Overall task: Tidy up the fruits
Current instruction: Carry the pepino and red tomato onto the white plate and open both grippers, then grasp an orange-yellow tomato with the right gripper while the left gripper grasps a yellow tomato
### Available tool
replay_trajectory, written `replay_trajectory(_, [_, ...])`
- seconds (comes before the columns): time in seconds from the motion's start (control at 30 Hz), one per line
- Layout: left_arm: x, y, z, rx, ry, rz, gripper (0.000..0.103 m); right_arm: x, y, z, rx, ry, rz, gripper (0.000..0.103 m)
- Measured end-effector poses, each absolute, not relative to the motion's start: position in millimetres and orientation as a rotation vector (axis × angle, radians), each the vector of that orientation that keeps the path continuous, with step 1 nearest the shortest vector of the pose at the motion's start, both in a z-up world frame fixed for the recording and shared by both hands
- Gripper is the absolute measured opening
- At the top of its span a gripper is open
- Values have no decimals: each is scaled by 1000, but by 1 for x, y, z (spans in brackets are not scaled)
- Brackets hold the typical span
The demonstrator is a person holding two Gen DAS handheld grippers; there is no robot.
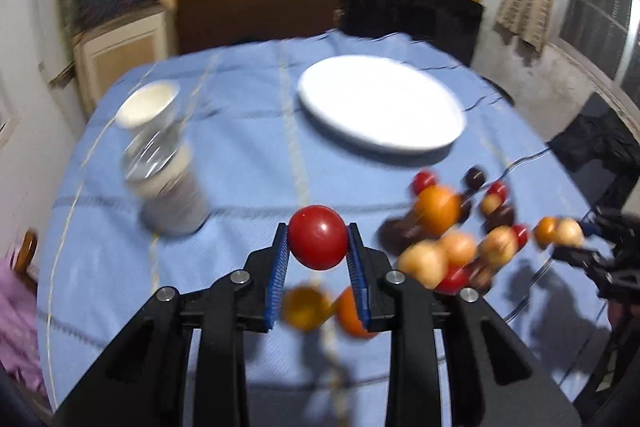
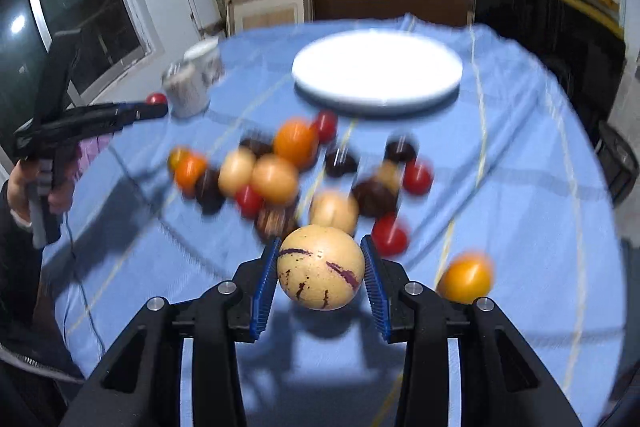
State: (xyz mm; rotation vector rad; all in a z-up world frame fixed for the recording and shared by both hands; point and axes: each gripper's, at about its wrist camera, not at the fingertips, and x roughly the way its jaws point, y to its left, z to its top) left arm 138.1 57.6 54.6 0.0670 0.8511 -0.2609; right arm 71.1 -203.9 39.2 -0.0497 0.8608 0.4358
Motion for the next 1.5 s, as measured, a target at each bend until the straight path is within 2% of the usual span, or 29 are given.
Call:
replay_trajectory(0.17, [216, -2, 61, 62, 905, -288, 28, 174, -205, 61, -3, 843, 396, 41])
replay_trajectory(0.33, [304, -41, 33, 22, 1008, -282, 28, 278, -202, 22, 80, 980, 327, 41])
replay_trajectory(0.53, [377, -59, -11, 45, 1107, -174, 29, 335, -196, -12, 78, 1007, 261, 42])
replay_trajectory(0.57, [382, -56, -14, 25, 1113, -151, 38, 340, -198, -12, 95, 997, 250, 42])
replay_trajectory(0.6, [387, -49, -14, -26, 1107, -139, 60, 343, -202, -14, 135, 1000, 252, 52])
replay_trajectory(0.63, [387, -44, -12, -48, 1088, -111, 68, 343, -207, -12, 178, 993, 249, 57])
replay_trajectory(0.67, [384, -39, -8, -73, 1059, -98, 81, 341, -214, -9, 228, 977, 259, 59])
replay_trajectory(0.7, [379, -34, -3, -91, 1043, -121, 87, 335, -221, -4, 274, 957, 278, 65])
replay_trajectory(0.73, [375, -31, 2, -102, 1027, -156, 89, 331, -226, 0, 285, 945, 280, 66])
replay_trajectory(0.9, [331, -13, 29, -100, 987, -171, 90, 278, -259, 29, 341, 910, 330, 67])
replay_trajectory(0.97, [304, -9, 36, -93, 999, -207, 90, 244, -270, 39, 325, 884, 348, 75])
replay_trajectory(1.03, [262, -5, 43, -70, 964, -258, 91, 199, -284, 45, 304, 827, 337, 89])
replay_trajectory(1.07, [244, -4, 46, -41, 940, -271, 93, 179, -289, 45, 295, 808, 327, 91])
replay_trajectory(1.23, [162, 8, 42, 88, 833, -209, 93, 97, -296, 23, 140, 819, 242, 91])
replay_trajectory(1.5, [95, 45, 0, 41, 917, -157, 93, 62, -288, -13, 106, 888, 194, 90])
